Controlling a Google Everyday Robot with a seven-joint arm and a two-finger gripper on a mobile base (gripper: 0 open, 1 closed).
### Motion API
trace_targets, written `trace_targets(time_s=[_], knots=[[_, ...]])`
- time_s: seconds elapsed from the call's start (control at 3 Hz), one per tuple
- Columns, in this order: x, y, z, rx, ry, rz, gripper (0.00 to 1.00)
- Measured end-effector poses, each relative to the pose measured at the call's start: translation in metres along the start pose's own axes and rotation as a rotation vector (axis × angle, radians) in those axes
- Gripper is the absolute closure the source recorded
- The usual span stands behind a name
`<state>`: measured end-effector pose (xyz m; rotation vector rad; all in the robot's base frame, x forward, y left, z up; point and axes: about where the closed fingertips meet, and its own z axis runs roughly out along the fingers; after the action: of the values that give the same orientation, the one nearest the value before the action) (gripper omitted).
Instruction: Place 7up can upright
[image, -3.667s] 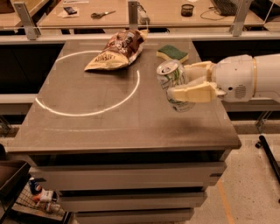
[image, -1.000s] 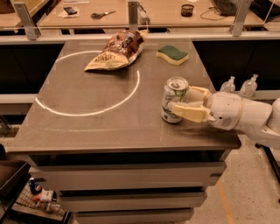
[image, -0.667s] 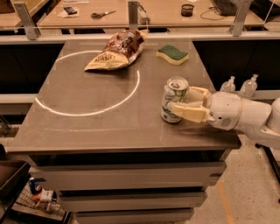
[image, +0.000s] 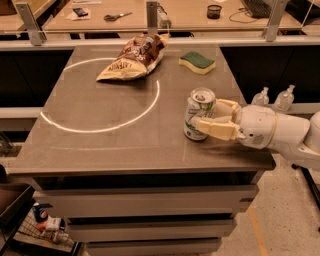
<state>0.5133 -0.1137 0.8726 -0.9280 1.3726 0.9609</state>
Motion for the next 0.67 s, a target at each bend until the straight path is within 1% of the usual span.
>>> trace_targets(time_s=[0.33,0.67], knots=[[-0.0008,0.0011,0.0023,-0.005,0.000,-0.001,0.14],[-0.0014,0.0020,0.0044,-0.009,0.000,-0.002,0.00]])
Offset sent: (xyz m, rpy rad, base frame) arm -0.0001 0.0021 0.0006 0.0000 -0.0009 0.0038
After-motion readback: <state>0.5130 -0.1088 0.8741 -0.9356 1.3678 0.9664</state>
